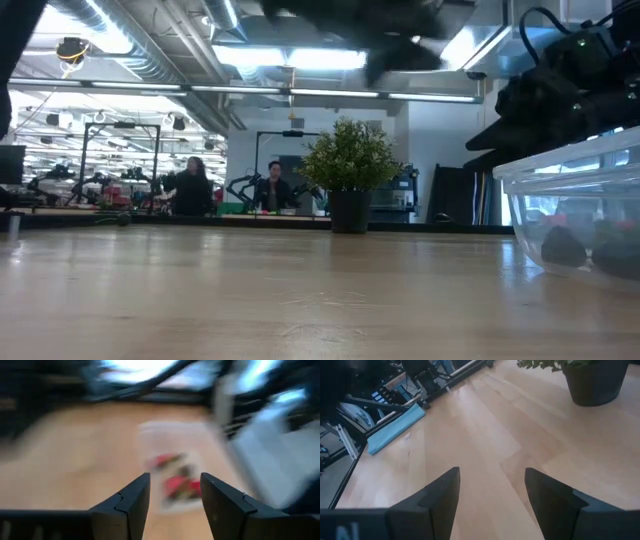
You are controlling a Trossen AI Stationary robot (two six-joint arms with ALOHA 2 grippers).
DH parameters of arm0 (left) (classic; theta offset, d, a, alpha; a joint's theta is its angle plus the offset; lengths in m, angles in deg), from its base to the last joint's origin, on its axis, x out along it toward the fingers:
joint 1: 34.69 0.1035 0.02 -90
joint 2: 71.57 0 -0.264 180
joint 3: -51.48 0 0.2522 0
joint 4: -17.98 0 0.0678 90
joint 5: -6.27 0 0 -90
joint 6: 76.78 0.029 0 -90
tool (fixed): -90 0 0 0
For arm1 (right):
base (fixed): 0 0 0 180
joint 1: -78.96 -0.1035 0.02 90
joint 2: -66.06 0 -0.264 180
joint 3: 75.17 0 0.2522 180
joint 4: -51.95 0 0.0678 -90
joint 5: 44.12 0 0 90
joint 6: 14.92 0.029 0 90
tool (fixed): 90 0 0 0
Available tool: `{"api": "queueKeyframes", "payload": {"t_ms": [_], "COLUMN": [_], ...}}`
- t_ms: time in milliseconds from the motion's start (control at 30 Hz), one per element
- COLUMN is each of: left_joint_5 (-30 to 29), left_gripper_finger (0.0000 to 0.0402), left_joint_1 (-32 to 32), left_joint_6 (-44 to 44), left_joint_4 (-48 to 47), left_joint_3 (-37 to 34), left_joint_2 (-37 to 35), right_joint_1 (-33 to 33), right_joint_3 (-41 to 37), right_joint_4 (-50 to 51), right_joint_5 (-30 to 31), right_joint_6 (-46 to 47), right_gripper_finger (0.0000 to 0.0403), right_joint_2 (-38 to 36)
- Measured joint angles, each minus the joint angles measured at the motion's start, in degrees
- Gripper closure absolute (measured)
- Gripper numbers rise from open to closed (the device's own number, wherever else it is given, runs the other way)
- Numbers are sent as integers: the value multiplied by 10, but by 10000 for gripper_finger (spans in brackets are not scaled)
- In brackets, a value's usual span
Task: Pick and placing Produce into tupperware
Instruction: Put the black cherry into the bin
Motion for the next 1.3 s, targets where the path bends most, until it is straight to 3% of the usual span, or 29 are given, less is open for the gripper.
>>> {"api": "queueKeyframes", "payload": {"t_ms": [133, 400, 633, 800, 1067, 1300], "left_joint_5": [-166, -276, -326, -327, -326, -358], "left_gripper_finger": [234, 242, 234, 234, 246, 256], "left_joint_1": [21, 100, 193, 254, 276, 329], "left_joint_6": [23, -17, -47, -60, -68, -172], "left_joint_4": [-188, -483, -615, -698, -716, -800], "left_joint_3": [0, 0, -1, -1, -1, -29], "left_joint_2": [-102, -252, -339, -376, -394, -374], "right_joint_1": [0, 0, 0, 0, 0, 0], "right_joint_3": [0, 0, 0, 0, 0, 0], "right_joint_4": [7, 5, 2, -2, -3, -12], "right_joint_5": [-5, -5, -4, -4, -2, 37], "right_joint_6": [1, 2, -1, -2, -2, -3], "right_gripper_finger": [176, 176, 176, 176, 176, 176], "right_joint_2": [0, 0, 0, 0, 0, 0]}}
